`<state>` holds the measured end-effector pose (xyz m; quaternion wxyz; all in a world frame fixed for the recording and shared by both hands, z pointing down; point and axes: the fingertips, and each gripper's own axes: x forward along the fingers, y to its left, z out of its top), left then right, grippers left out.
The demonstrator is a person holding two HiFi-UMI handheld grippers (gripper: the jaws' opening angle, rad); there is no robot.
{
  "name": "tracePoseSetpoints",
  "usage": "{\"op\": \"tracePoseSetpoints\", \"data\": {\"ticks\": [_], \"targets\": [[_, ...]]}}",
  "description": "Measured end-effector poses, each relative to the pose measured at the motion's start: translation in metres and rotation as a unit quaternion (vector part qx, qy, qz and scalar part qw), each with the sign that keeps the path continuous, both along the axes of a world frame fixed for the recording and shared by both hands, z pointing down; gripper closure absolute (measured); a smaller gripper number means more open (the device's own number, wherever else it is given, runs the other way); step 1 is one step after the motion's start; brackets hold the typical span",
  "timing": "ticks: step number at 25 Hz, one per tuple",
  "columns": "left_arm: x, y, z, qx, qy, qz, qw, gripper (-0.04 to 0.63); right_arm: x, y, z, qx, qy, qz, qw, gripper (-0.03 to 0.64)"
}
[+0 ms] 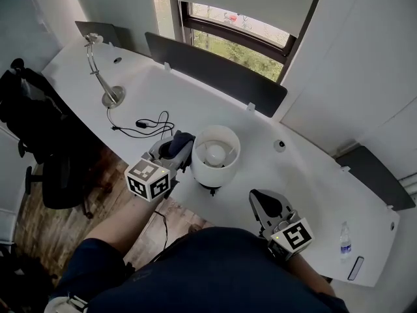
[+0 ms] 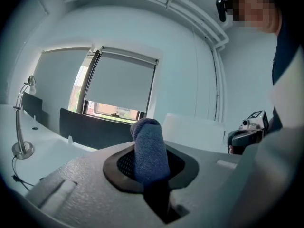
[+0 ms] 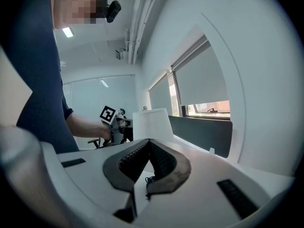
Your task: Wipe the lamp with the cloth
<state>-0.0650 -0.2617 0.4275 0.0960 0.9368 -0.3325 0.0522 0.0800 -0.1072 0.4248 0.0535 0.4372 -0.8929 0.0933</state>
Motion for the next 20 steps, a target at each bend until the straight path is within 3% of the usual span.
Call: {"op": "tracePoseSetpoints", "data": {"ticks": [8, 14, 20], "targets": [[0.01, 0.004, -0.07, 0.058, 0.043, 0.016, 0.9972, 0.528, 0.001, 0.003, -0.007, 0.006, -0.007, 0.011, 1.0, 0.606], [0.002, 0.018, -0.094, 0.101, 0.047, 0.002, 0.9937, 0.528, -0.004, 0.007, -0.009, 0.015, -0.006, 0.008, 1.0, 0.606], [-0.018, 0.044, -0.099, 0.097, 0.076, -0.01, 0.9924, 0.528, -0.014, 0.01, -0.008, 0.02, -0.01, 0.003, 1.0, 0.606]]}}
